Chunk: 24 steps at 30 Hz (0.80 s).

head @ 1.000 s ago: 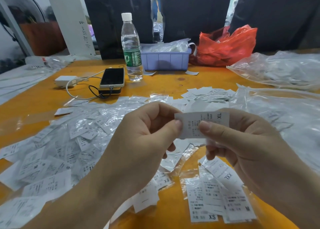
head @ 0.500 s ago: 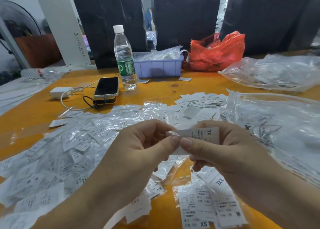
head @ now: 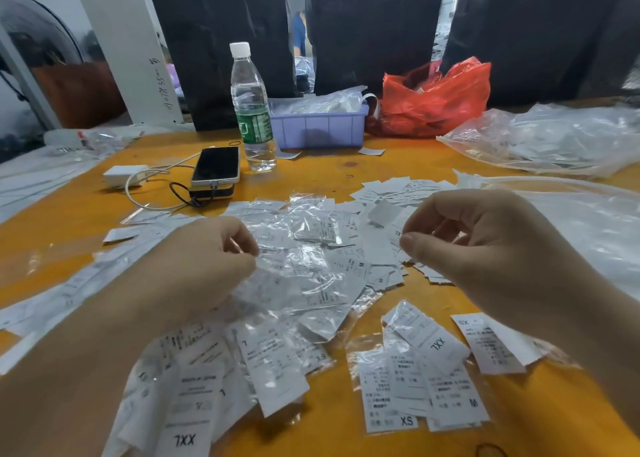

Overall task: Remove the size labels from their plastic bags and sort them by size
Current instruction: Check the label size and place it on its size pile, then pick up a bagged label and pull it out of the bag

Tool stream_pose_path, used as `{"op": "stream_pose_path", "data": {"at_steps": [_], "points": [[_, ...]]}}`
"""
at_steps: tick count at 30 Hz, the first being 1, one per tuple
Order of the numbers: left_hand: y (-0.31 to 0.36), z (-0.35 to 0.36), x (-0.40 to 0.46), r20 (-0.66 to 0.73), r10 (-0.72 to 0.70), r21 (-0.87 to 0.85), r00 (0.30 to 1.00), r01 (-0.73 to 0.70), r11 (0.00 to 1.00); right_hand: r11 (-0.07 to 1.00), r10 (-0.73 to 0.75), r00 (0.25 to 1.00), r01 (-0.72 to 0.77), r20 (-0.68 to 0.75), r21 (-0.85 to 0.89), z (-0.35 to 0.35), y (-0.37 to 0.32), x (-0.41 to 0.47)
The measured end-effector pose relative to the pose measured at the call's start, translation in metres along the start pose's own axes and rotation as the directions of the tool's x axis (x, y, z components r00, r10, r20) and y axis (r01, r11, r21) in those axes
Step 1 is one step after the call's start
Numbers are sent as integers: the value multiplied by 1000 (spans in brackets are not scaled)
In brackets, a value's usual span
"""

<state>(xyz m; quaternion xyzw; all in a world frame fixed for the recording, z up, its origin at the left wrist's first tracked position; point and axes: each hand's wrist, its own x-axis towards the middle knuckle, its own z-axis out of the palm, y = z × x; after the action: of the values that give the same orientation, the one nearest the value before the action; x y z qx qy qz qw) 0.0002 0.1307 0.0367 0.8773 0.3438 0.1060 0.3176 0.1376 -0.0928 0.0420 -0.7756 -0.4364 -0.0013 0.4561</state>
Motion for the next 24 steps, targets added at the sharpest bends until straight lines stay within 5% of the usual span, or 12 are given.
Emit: {"op": "stream_pose_path", "data": {"at_steps": [3, 6, 11, 14, 24], "points": [[-2, 2, -1, -137, 95, 233, 986, -61, 971, 1000, 14, 1000, -14, 20, -15, 3, 4, -1], [3, 10, -8, -173, 285, 260, 943, -236, 936, 992, 12, 998, -4, 57, -125, 8, 10, -2], [12, 38, -23, 83, 498, 164, 863, -505, 848, 910, 38, 972, 62, 231, -411, 28, 27, 1], [15, 50, -26, 186, 536, 219, 823, -567, 794, 882, 73, 960, 64, 269, -467, 35, 33, 10], [7, 50, -17, 193, 530, 365, 826, -562, 742, 815, -23, 970, 159, 244, -557, 40, 31, 9]]}}
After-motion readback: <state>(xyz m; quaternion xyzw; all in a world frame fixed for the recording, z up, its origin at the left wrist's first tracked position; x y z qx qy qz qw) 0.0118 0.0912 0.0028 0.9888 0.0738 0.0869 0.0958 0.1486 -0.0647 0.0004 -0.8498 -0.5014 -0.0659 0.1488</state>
